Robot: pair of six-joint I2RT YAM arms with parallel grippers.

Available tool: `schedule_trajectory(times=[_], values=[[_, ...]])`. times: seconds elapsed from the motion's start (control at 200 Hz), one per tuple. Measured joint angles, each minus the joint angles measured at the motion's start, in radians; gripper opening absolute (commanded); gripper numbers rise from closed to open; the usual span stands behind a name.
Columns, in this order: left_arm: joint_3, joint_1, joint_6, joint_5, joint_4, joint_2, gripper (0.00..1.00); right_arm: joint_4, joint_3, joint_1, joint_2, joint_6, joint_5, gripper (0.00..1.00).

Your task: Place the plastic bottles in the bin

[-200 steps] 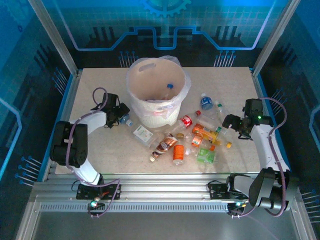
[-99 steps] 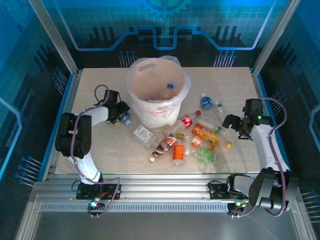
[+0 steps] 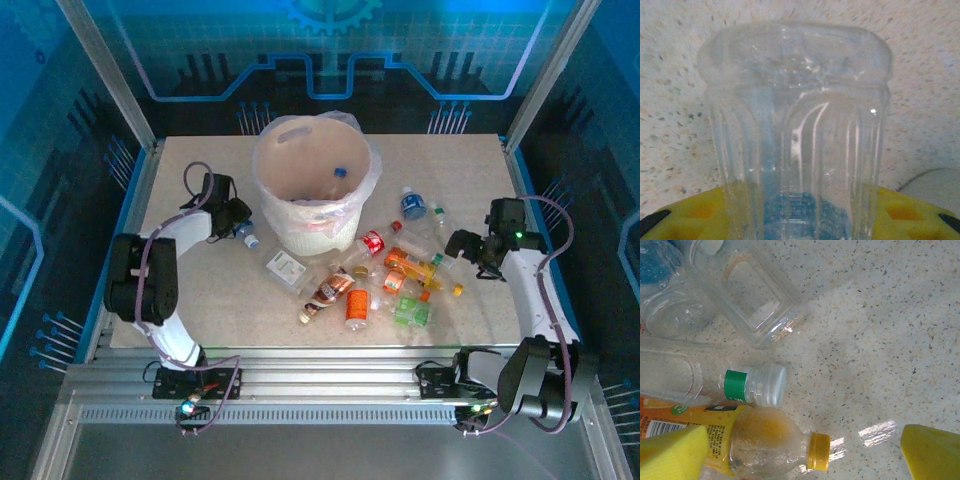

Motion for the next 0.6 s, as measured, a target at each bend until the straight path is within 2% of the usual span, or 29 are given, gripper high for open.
schedule_trajectory(times=[0.4,0.535,0.6], values=[[0.069,-0.006,0.135,-0.011,-0.041,-0.439,0.44,-0.022,0.020,0.001,-0.062,0.012,-0.011,1.00],[0.153,-0.064,0.185,-0.011,-0.047,-0.508,0.44,-0.022,0.023,0.003,-0.064,0.023,-0.012,1.00],[0.214,-0.133,0.223,-0.011,-0.045,-0.515,0.44,-0.022,0.023,0.005,-0.064,0.027,-0.012,1.00]])
